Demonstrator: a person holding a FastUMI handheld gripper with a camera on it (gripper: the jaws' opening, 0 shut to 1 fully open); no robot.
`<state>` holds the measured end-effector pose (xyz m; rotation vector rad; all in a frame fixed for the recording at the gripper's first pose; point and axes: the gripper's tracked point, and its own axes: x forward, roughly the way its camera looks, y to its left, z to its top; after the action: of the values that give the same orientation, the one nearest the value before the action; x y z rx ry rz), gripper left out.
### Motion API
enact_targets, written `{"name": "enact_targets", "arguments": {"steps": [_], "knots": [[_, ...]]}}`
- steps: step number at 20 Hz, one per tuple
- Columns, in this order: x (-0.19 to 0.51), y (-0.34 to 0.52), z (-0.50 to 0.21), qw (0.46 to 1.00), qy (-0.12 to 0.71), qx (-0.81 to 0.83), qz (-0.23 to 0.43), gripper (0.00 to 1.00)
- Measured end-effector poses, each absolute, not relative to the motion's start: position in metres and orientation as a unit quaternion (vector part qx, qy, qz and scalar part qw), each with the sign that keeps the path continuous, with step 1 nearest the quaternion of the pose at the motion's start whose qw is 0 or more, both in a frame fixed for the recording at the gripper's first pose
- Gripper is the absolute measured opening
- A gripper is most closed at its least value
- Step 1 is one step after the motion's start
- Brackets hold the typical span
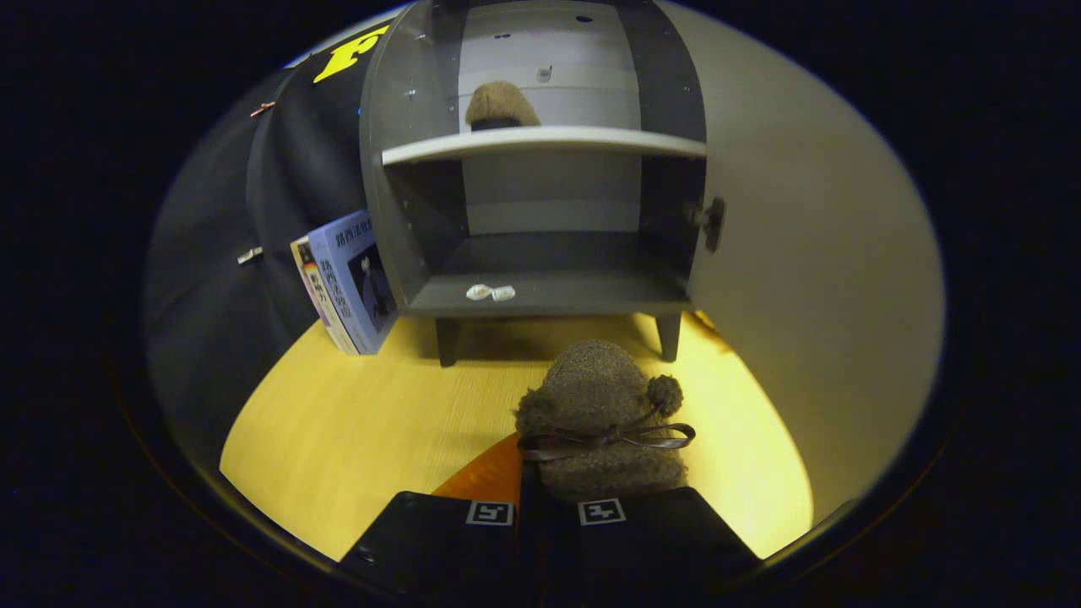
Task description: Open the shoe cabinet door, grab the shoes and put them into the shoe cabinet, then close the shoe cabinet door.
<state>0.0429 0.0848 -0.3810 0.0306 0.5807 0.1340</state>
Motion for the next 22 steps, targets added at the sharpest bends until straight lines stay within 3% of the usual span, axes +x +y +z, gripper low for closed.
{"name": "enact_targets", "arguments": {"steps": [7, 12, 22], "knots": [[0.079, 0.077, -0.247, 0.957, 0.272, 0.039, 0.09, 0.13], [0.148, 0.083, -0.166, 0.962, 0.246, 0.04, 0.11, 0.13], [0.302, 0.101, -0.134, 0.963, 0.25, 0.007, 0.102, 0.13]]}}
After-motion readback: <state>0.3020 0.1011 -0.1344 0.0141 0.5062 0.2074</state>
